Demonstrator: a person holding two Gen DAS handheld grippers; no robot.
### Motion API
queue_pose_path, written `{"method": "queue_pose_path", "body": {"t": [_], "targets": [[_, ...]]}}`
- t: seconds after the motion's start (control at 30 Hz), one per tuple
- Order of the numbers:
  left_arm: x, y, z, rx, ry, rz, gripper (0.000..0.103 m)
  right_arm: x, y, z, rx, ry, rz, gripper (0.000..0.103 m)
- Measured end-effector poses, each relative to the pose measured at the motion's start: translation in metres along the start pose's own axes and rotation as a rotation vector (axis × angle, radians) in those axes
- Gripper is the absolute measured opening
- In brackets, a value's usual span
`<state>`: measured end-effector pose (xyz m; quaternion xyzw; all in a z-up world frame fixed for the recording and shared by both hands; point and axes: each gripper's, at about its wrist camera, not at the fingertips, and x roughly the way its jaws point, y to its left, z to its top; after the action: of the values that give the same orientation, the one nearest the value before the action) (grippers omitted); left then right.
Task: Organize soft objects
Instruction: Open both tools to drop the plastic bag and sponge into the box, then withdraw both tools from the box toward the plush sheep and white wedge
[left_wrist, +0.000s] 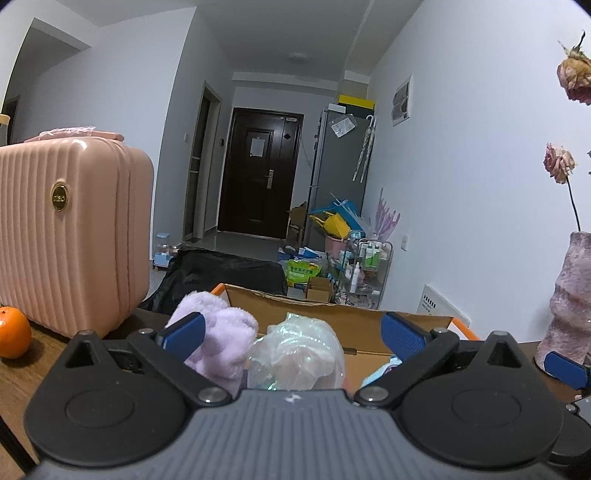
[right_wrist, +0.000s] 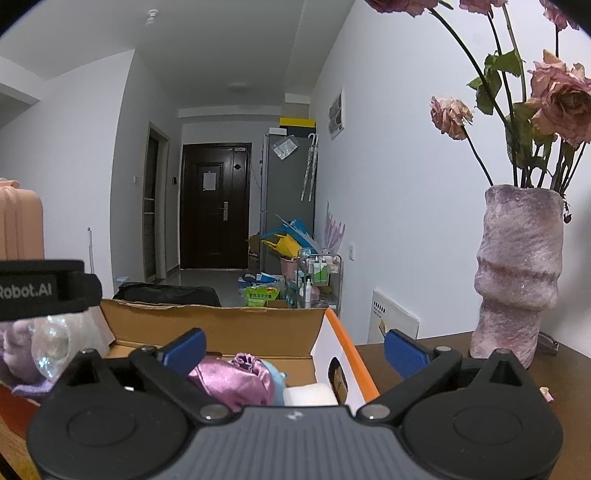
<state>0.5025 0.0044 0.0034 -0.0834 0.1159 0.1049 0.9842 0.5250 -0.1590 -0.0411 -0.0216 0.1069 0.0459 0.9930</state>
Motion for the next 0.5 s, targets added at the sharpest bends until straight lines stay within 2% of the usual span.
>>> {"method": "queue_pose_path", "body": {"t": [0.5], "targets": [[-0.043,0.011,-0.014,0.037,0.004,-0.024,0.103,-0.044,-0.011,-0.011,-0.028,0.004,-0.007,0.103]]}}
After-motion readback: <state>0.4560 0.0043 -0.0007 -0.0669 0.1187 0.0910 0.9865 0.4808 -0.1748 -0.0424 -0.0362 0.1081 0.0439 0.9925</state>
